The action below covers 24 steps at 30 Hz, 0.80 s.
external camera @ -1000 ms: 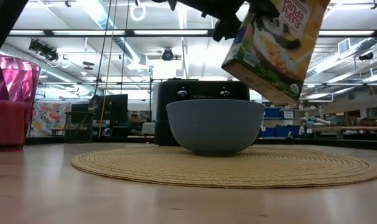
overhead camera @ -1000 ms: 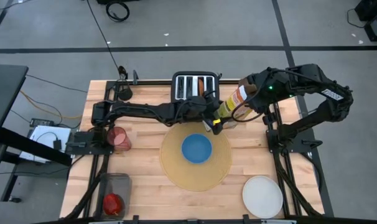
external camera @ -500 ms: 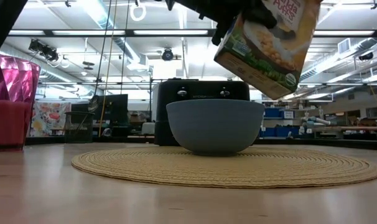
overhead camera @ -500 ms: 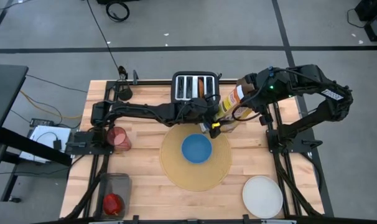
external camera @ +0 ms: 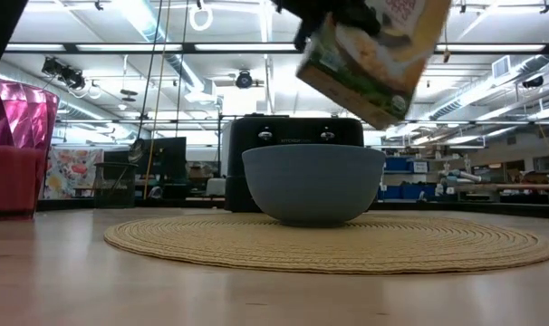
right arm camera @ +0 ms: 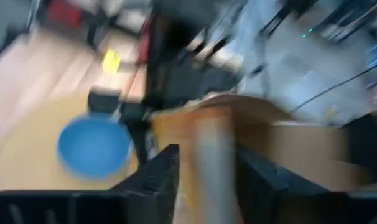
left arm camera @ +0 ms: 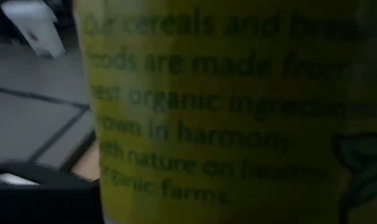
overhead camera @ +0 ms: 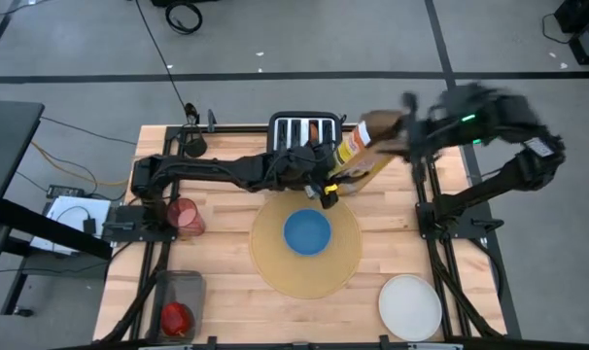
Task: Arrange a breakfast setting
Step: Pour the cereal into the bowl
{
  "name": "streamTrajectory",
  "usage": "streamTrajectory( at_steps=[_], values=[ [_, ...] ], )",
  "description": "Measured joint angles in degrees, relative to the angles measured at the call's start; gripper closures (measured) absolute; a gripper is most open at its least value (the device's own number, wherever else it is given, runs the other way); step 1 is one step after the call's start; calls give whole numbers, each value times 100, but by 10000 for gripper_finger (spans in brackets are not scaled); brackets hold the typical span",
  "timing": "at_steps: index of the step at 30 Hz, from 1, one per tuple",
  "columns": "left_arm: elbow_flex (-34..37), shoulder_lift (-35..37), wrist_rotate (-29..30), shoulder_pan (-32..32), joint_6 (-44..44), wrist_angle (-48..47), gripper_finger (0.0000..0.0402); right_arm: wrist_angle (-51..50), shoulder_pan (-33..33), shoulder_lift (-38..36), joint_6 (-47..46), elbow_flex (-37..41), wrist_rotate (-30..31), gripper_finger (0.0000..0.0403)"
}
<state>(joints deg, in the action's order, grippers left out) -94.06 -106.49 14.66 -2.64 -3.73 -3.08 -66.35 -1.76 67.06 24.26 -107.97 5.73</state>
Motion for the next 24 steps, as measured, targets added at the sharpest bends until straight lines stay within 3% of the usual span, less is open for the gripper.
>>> streamTrajectory(
  at_steps=[6,12,15,18,24],
  values=[
    [-15,938,107,0,138,-104,199,1201,-21,-759,-350,-347,20,176],
    [-11,1905,127,93,446,140,199,1233,-72,-1186,-1101,-94,-4,115],
    [-13,2278,107,134,541,480,199,1433,-72,-1364,-1408,463,-70,87],
    [-12,2496,11,208,669,942,200,2258,-72,-1472,-1692,1344,-142,63],
    [-11,2577,-302,351,935,2366,200,5456,-72,-1262,-2288,3254,-441,27]
  ],
)
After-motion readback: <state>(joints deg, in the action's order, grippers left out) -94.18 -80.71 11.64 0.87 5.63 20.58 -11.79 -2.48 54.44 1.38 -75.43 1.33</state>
